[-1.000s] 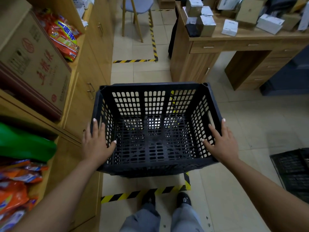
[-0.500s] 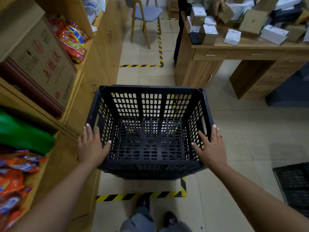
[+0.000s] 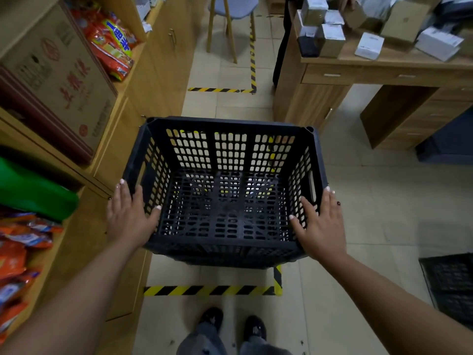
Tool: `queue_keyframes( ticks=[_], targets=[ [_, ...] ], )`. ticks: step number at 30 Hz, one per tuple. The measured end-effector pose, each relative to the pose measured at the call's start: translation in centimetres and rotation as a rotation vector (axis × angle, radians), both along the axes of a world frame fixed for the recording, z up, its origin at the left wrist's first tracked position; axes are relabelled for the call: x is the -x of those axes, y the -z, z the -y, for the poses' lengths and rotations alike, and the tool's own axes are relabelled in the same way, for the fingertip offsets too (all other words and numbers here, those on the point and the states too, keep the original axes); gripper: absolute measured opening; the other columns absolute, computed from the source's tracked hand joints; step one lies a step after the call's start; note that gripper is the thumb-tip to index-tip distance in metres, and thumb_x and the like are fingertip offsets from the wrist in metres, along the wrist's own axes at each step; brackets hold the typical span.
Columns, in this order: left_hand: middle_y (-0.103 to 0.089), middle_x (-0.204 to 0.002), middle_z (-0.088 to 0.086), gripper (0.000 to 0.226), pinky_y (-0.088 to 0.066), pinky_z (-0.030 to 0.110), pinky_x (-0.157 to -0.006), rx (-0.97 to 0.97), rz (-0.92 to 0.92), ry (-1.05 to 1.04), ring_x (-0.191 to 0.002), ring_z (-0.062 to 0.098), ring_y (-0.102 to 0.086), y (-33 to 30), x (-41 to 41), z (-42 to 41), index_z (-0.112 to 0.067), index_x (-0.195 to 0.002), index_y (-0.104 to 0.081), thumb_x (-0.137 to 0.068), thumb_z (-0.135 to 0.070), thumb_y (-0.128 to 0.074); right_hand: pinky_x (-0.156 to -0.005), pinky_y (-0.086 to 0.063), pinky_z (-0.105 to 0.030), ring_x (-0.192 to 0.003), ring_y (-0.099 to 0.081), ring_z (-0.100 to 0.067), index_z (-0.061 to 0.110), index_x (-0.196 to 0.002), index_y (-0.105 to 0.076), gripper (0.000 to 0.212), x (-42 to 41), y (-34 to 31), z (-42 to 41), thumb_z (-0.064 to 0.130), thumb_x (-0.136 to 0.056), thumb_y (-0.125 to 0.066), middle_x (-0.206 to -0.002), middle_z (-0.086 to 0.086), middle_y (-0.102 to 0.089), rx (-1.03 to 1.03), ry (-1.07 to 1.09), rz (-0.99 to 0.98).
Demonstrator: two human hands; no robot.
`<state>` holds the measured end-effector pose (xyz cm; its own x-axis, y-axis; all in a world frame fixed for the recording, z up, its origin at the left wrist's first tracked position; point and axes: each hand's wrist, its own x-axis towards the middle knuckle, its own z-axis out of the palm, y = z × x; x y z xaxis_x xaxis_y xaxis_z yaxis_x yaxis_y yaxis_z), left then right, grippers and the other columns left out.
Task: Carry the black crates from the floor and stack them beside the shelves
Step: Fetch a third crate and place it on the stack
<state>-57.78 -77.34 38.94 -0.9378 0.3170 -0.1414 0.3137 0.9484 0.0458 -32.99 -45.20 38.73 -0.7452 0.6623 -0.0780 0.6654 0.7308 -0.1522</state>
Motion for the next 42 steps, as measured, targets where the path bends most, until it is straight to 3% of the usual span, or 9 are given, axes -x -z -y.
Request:
queue_keyframes(
  ticks=[4,8,14,21,28,31,42],
  targets=[
    [0.004,-0.16,0.019,0.077,-0.006,0.046,-0.118,0.039,-0.009,0.042,-0.148,0.032,0.005,-0.8,0.3,-0.4,-0.016,-0.154,-0.009,-0.094,-0.057,-0.033,-0.119,0.002,-0.044,-0.148,0.008,-0.033,0.026,-0.15,-0.027,0.089,0.4,-0.2,0.2,0.074,-0.078,-0.006,-0.159,-0.023,0.005,-0.026,-0.015,0.067],
    [-0.001,-0.159,0.022,0.076,-0.007,0.049,-0.118,-0.047,-0.015,0.064,-0.147,0.036,0.002,-0.7,0.6,-0.5,-0.016,-0.154,-0.012,-0.093,-0.056,-0.036,-0.119,-0.002,-0.042,-0.148,0.007,-0.03,0.026,-0.149,-0.031,0.086,0.5,-0.3,0.3,0.075,-0.081,-0.01,-0.16,-0.021,0.004,-0.003,0.014,0.022],
    [0.013,-0.159,0.019,0.088,0.003,0.044,-0.117,-0.064,0.013,0.091,-0.147,0.029,0.015,-0.2,0.8,0.1,-0.016,-0.154,-0.005,-0.083,-0.068,-0.018,-0.12,-0.004,-0.04,-0.149,0.004,-0.028,0.027,-0.149,-0.03,0.086,0.3,-0.4,0.5,0.077,-0.081,-0.013,-0.161,-0.018,0.003,-0.008,0.03,0.019],
    [0.014,-0.159,0.019,0.082,0.0,0.046,-0.118,-0.06,0.012,0.099,-0.147,0.03,0.014,0.1,1.2,0.0,-0.017,-0.154,-0.011,-0.09,-0.066,-0.027,-0.119,-0.005,-0.039,-0.149,0.005,-0.027,0.028,-0.148,-0.033,0.094,0.7,-0.5,0.2,0.083,-0.077,-0.005,-0.161,-0.017,0.002,-0.008,0.044,0.016],
    [0.016,-0.158,0.019,0.08,0.0,0.045,-0.118,-0.052,0.015,0.099,-0.147,0.03,0.015,-0.2,1.2,-0.2,-0.019,-0.154,-0.013,-0.091,-0.061,-0.037,-0.119,-0.007,-0.039,-0.149,0.005,-0.025,0.028,-0.146,-0.038,0.086,0.8,-0.5,0.2,0.078,-0.079,-0.016,-0.161,-0.016,0.002,-0.006,0.058,0.03],
    [0.018,-0.158,0.019,0.08,0.001,0.045,-0.118,-0.057,0.025,0.094,-0.147,0.029,0.017,-0.2,1.0,-0.2,-0.019,-0.154,-0.011,-0.091,-0.062,-0.038,-0.118,-0.01,-0.041,-0.149,0.002,-0.028,0.027,-0.145,-0.04,0.095,0.7,-0.6,0.2,0.084,-0.076,-0.007,-0.161,-0.017,0.0,-0.005,0.053,0.01],
    [0.016,-0.158,0.021,0.082,-0.001,0.047,-0.118,-0.027,0.029,0.083,-0.146,0.032,0.015,0.1,-0.2,0.1,-0.02,-0.153,-0.014,-0.089,-0.066,-0.034,-0.118,-0.006,-0.042,-0.148,0.015,-0.025,0.033,-0.148,-0.03,0.089,0.6,-0.8,-0.8,0.081,-0.076,-0.012,-0.16,-0.013,0.015,0.016,0.015,0.123]
  ],
)
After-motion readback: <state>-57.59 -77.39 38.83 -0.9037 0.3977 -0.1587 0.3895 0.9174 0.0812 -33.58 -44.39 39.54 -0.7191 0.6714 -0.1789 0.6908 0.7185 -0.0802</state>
